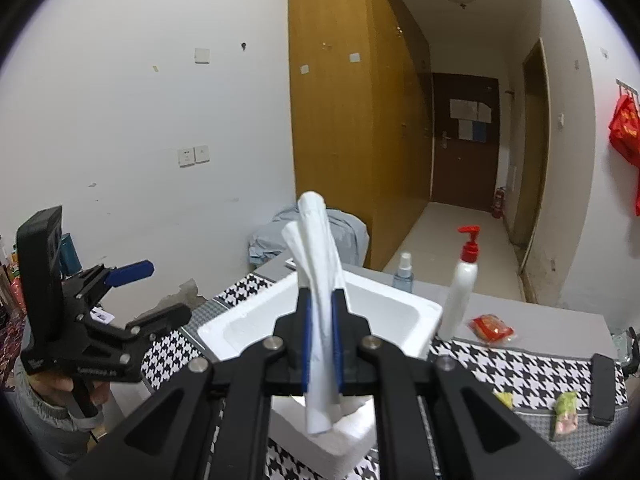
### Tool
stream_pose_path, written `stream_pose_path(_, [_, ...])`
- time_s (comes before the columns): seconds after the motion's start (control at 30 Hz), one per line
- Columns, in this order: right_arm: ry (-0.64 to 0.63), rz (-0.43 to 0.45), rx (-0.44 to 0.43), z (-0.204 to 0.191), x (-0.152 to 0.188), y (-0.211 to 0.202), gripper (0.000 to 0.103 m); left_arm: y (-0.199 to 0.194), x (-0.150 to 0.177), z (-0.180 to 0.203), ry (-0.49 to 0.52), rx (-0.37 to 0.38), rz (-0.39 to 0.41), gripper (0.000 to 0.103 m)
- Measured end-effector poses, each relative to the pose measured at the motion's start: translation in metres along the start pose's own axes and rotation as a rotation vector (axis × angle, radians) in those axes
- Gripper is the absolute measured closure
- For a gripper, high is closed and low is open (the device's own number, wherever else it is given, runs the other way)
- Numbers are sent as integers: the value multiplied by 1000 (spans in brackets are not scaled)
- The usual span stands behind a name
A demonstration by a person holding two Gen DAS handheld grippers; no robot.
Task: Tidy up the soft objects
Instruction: 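Lower the white cloth into the foam box and open the right gripper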
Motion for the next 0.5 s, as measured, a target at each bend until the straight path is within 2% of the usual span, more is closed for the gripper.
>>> stream_pose_path(0.5, [31,-40,-23,-11,0,37,91,-12,8,-14,-3,-34,8,1])
Point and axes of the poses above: each gripper's, at about its wrist camera, not at the fingertips, and y roughly the way its jaws point, z to its right, x to its underside, the point moved 8 cm from there along y, roughly the way its jaws point, and after that the axes turned 1 degree about -y, right-handed, at the moved point
